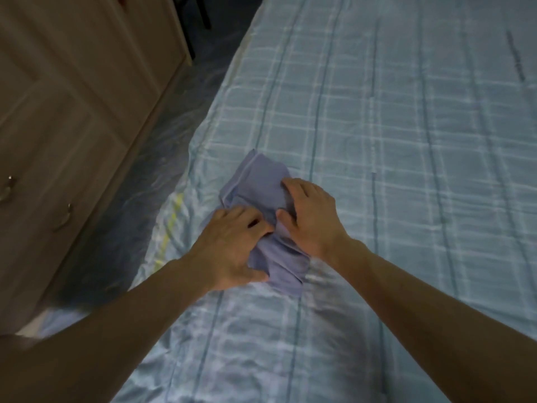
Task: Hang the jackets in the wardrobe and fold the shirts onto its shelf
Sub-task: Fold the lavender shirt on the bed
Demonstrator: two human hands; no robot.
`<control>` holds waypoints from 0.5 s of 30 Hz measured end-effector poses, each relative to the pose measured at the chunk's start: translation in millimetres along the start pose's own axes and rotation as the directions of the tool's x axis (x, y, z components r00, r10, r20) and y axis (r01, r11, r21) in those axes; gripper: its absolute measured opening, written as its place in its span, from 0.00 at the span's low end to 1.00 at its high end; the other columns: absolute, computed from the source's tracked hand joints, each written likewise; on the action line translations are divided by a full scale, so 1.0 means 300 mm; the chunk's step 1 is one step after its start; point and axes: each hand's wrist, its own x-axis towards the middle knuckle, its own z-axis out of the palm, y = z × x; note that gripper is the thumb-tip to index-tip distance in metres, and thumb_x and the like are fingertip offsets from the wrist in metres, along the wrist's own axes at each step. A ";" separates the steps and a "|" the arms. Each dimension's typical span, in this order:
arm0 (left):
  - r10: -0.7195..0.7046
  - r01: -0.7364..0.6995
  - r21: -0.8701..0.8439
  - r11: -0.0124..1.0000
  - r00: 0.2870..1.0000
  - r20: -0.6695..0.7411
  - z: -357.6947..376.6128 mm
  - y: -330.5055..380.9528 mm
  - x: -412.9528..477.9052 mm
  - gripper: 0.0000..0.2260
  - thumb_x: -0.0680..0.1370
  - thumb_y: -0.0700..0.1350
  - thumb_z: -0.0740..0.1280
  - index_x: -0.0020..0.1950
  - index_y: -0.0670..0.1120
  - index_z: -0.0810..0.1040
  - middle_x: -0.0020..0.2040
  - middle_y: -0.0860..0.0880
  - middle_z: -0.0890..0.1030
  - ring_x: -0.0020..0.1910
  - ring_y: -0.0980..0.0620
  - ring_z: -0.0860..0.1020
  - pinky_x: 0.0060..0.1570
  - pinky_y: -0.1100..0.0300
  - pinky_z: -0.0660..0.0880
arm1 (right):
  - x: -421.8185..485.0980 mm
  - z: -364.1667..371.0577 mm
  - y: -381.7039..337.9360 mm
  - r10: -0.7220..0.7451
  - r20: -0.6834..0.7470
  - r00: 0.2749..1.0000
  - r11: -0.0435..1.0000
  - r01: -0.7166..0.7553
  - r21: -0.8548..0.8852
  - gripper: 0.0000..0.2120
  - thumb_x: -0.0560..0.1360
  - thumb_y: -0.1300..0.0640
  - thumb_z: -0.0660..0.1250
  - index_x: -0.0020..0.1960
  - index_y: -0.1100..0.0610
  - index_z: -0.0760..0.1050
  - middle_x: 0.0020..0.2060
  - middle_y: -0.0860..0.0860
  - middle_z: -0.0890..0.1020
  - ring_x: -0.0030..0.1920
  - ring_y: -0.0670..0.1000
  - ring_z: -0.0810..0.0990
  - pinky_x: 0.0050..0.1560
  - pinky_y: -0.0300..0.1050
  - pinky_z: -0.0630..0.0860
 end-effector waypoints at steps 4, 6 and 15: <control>0.139 -0.135 0.053 0.989 0.987 -0.081 0.022 -0.012 -0.001 0.22 0.62 0.61 0.72 0.52 0.52 0.77 0.46 0.53 0.76 0.46 0.49 0.74 0.47 0.52 0.65 | 0.059 0.011 0.014 0.054 0.005 0.999 0.998 -0.054 0.008 0.18 0.77 0.48 0.63 0.61 0.60 0.73 0.50 0.60 0.79 0.49 0.64 0.77 0.48 0.56 0.74; 0.209 -0.205 0.037 0.978 0.967 -0.146 0.043 -0.013 -0.008 0.13 0.67 0.53 0.72 0.48 0.52 0.77 0.42 0.54 0.76 0.43 0.49 0.75 0.47 0.52 0.66 | 0.073 0.006 0.027 0.033 -0.012 0.999 0.995 -0.032 0.096 0.12 0.78 0.52 0.64 0.56 0.59 0.74 0.47 0.60 0.78 0.47 0.63 0.77 0.46 0.54 0.74; 0.294 -0.305 -0.021 0.952 0.933 -0.207 -0.019 -0.061 -0.012 0.10 0.69 0.36 0.72 0.42 0.49 0.76 0.40 0.51 0.76 0.39 0.47 0.76 0.42 0.50 0.71 | 0.189 -0.029 0.057 0.102 -0.076 0.992 0.943 -0.072 0.326 0.02 0.76 0.59 0.66 0.45 0.57 0.75 0.39 0.53 0.79 0.39 0.52 0.75 0.42 0.46 0.72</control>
